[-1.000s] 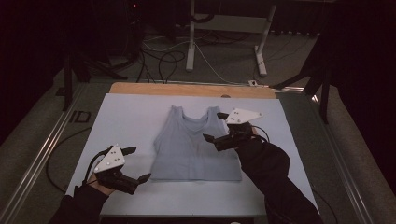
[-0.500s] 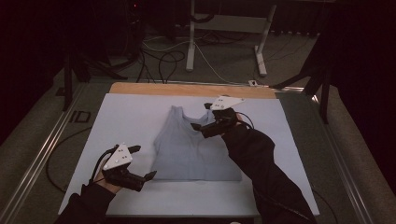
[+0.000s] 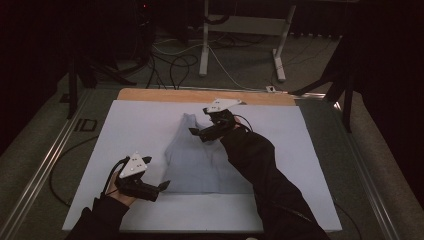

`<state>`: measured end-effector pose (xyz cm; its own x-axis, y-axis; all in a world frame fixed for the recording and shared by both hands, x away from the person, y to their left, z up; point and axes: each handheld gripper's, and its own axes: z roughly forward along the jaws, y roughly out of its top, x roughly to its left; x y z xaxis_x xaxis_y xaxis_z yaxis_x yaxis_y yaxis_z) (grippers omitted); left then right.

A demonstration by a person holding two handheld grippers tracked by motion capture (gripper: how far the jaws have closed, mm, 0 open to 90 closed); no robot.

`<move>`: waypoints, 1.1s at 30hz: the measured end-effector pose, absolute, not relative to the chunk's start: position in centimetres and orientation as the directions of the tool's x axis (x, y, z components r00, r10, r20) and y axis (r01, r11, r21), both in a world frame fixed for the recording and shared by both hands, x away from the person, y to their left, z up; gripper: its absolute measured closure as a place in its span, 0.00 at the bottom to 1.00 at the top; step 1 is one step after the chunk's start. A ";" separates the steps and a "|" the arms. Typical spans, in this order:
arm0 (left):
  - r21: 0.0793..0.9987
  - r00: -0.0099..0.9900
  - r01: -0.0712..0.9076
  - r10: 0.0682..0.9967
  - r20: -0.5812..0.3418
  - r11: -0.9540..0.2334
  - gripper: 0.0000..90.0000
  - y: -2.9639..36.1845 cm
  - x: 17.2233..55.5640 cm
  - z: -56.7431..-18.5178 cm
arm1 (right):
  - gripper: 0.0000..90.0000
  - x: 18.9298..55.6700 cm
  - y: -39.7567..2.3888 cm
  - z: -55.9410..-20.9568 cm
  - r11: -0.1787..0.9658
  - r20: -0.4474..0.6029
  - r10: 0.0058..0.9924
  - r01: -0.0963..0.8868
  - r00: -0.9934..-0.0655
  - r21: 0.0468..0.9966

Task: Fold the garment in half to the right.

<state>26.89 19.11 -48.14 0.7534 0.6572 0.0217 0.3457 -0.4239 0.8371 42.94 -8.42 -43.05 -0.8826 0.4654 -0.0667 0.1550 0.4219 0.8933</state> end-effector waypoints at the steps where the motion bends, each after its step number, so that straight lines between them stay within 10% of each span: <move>1: 0.816 0.749 0.389 0.663 -0.010 -0.428 0.00 18.9 27.2 -48.5 | 0.10 43.1 -8.2 -43.2 0.423 -0.064 0.465 0.158 -0.883 0.892; 15: 0.709 0.750 0.471 0.661 -0.009 -0.525 0.06 18.0 28.3 -51.3 | 0.10 44.4 -6.2 -45.1 0.458 -0.054 0.456 0.182 -0.888 0.870; 33: 0.634 0.750 0.538 0.659 -0.058 -0.556 0.40 16.6 29.1 -52.7 | 0.10 45.6 -4.6 -46.1 0.475 -0.036 0.454 0.208 -0.890 0.855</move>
<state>29.08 16.55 -52.66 0.7497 0.6593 -0.0575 0.5378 -0.5562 0.6336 45.63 -4.62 -46.09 -0.8903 0.4540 -0.0361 0.2076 0.4751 0.8551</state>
